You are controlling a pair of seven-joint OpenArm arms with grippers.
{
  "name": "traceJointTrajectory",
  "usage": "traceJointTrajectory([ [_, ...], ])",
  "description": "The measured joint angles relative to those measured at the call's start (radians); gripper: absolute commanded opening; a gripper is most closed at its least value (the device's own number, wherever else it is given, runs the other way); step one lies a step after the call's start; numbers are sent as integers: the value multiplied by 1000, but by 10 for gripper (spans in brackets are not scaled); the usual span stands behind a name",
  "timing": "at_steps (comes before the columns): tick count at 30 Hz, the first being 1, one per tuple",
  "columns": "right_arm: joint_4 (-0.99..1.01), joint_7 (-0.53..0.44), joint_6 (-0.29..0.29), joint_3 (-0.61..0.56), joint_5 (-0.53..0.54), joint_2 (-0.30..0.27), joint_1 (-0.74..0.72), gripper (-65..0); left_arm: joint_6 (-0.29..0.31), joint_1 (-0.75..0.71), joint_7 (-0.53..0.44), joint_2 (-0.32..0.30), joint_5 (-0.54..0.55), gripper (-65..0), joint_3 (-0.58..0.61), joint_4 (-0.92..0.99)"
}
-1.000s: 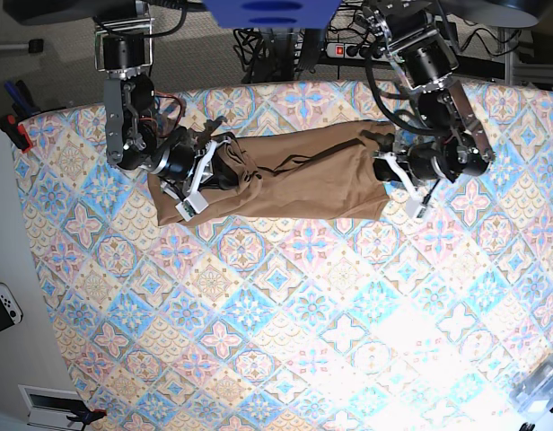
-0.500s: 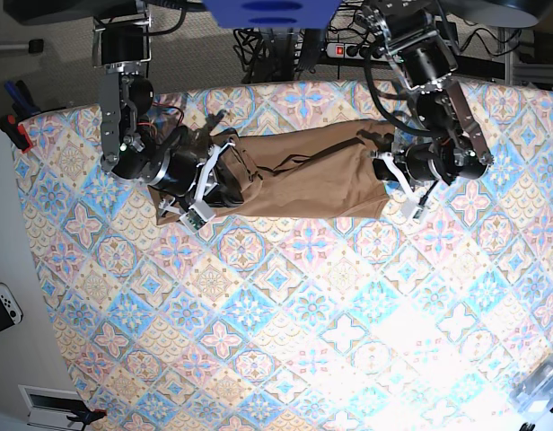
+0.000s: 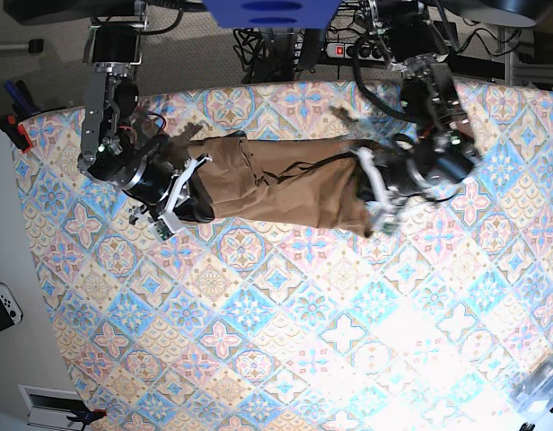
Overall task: Layout the t-shirt on the table in an organized manner, then fold the t-shirt properly
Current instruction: 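Release the left gripper and regrasp the strip's other end, then fold the held end over the shirt toward the right gripper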
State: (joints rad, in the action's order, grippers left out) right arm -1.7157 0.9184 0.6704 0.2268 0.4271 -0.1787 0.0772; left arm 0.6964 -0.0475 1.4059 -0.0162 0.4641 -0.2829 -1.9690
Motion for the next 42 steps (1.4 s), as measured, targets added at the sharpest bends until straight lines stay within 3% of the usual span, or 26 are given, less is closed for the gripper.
traceJointTrajectory([
  [11, 6, 9, 1, 111, -6, 7, 79, -650, 0, 2, 0, 135, 2, -650, 60, -2],
  [17, 37, -23, 0, 114, 13, 4, 114, -650, 0, 6, -3, 169, 3, -650, 164, 0],
  [20, 79, 11, 0, 114, -14, 4, 144, -650, 0, 6, -101, 166, 3, -650, 231, 37],
  [23, 91, -14, 0, 115, 5, 1, 145, -650, 0, 5, -153, 166, 6, -650, 294, 75],
  [33, 127, -6, 0, 112, 6, 1, 154, -650, 0, 52, -203, 157, -4, -650, 413, 96],
  [39, 127, -5, 0, 110, 6, 1, 155, -650, -3, 87, -424, 160, 6, -650, 558, 338],
  [42, 127, -5, 0, 109, 6, 1, 155, -650, -4, 84, -497, 160, 69, -650, 598, 378],
])
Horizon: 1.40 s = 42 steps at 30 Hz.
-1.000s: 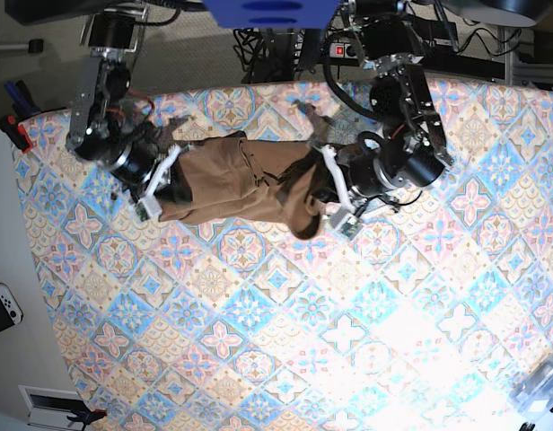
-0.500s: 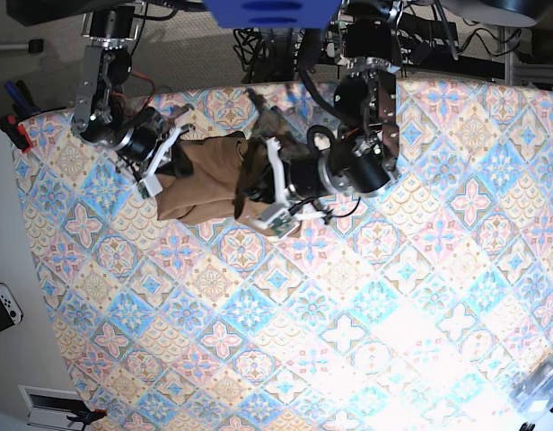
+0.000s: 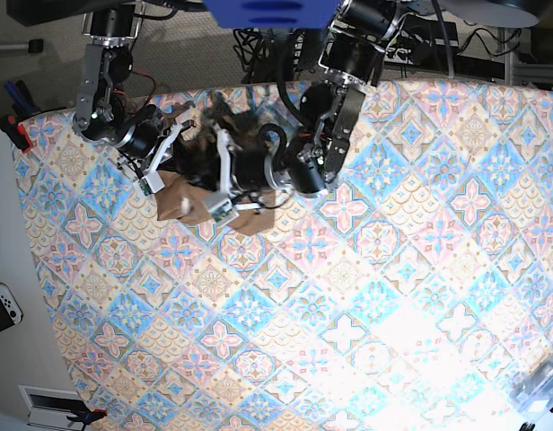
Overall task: Layout the t-shirt on the table in an organized manner, then fold the t-shirt properly
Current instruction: 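Fold the held end over the shirt toward the right gripper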
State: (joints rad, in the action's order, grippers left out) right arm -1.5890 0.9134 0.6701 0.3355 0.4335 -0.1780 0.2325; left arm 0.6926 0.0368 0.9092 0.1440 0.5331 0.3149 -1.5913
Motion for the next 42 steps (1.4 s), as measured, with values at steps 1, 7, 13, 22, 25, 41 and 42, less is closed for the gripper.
traceJointTrajectory([
  [1, 0, 2, 0, 0, 0, 0, 0, -650, 0, 3, -13, 0, 25, -650, 6, 3],
  [7, -23, 1, -1, 4, -2, 0, 6, -650, -3, 64, -34, 0, 19, -650, 0, 156],
  [13, -134, 14, 3, 45, -15, 13, 72, -650, -5, 76, -93, -2, 83, -650, -1, 197],
  [22, -168, 9, 3, 264, -7, 13, 66, -650, -5, 79, -93, -3, 107, -650, 5, 197],
  [25, -168, 1, -2, 312, -11, 6, 55, -650, -5, 89, -93, -6, 107, -650, 17, 197],
  [41, -168, 5, 3, 315, -7, 14, 59, -650, -6, 171, -169, -8, 68, -356, 111, 413],
  [42, -168, 6, 3, 315, -8, 14, 59, -650, -5, 173, -169, -5, 69, -297, 114, 412],
])
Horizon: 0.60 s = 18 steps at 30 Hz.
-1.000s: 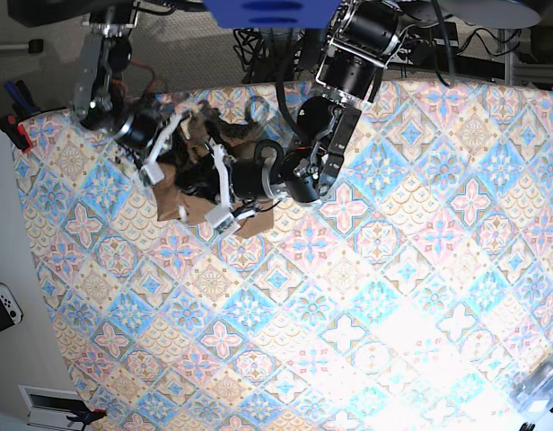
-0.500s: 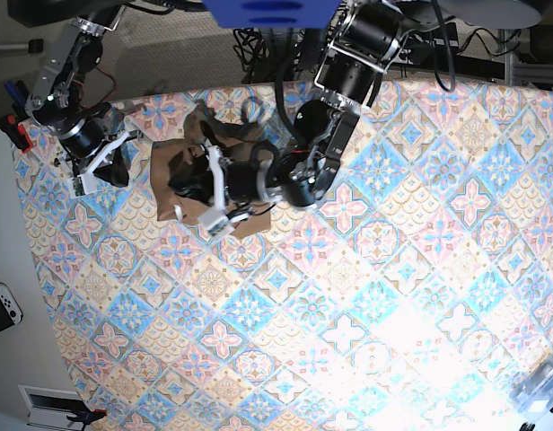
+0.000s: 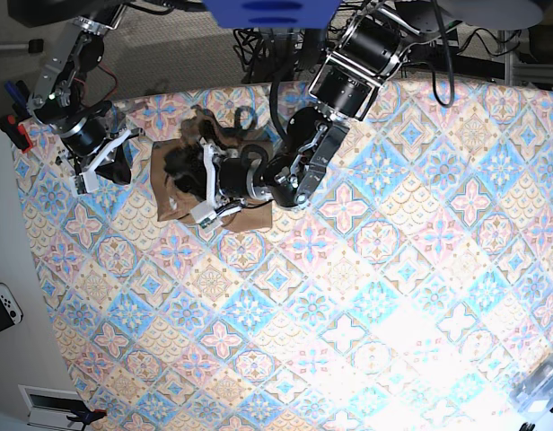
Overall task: Layout the t-shirt on the table in an organized manner, then fold the t-shirt properly
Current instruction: 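Fold the held end over the shirt toward the right gripper, then grasp the folded bundle with both grippers and press it together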
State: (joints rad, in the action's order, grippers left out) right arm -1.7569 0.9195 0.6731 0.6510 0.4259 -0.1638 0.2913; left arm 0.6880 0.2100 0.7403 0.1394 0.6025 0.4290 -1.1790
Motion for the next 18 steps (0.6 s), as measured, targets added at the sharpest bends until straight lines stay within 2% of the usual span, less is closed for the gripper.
traceJointTrajectory([
  [2, 0, -1, 0, 0, 0, 0, 0, -650, 0, 2, -4, 4, 2, -245, 1, -1],
  [6, 0, -1, 0, 0, 0, 0, 0, -650, -1, -3, 4, -1, -1, -243, 2, -37],
  [18, -3, -5, 0, 20, 9, 0, 25, -650, 8, -8, -1, 0, 6, -256, 31, -393],
])
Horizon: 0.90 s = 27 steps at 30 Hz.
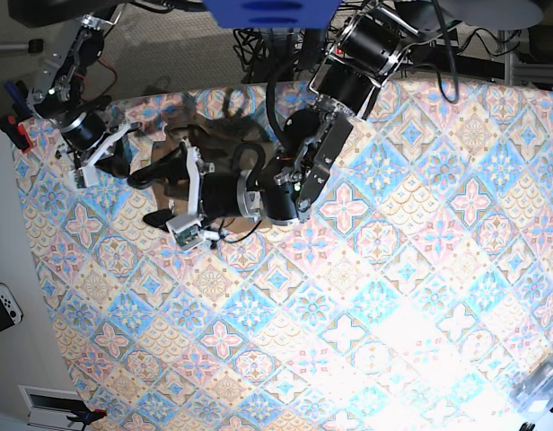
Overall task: Layout the t-shirt on the table in an organized manner, then fold the t-shirt properly
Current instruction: 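Grasp the folded bundle with both grippers and press it together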
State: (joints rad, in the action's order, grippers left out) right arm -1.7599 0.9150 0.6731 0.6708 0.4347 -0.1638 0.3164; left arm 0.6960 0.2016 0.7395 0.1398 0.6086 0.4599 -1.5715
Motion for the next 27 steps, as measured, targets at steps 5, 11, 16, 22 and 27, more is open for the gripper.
traceJointTrajectory([
  [5, -32, 8, -2, 13, -16, -1, 4, -650, 0, -13, 5, -146, -3, -456, -3, -72],
  [11, -115, -14, 1, 4, 5, -1, -1, -650, -7, -41, 8, -251, -10, -650, -2, -80],
  [16, -110, -3, -1, -42, -12, -10, 3, -650, -10, -44, 9, -272, -11, -650, 3, -80],
  [22, -111, -4, 11, -196, -1, -6, 3, -650, -8, -66, 4, -282, -10, -650, 5, -79],
  [27, -111, -4, 16, -248, -9, -35, -2, -650, -10, -66, 13, -305, -23, -650, 49, 15],
])
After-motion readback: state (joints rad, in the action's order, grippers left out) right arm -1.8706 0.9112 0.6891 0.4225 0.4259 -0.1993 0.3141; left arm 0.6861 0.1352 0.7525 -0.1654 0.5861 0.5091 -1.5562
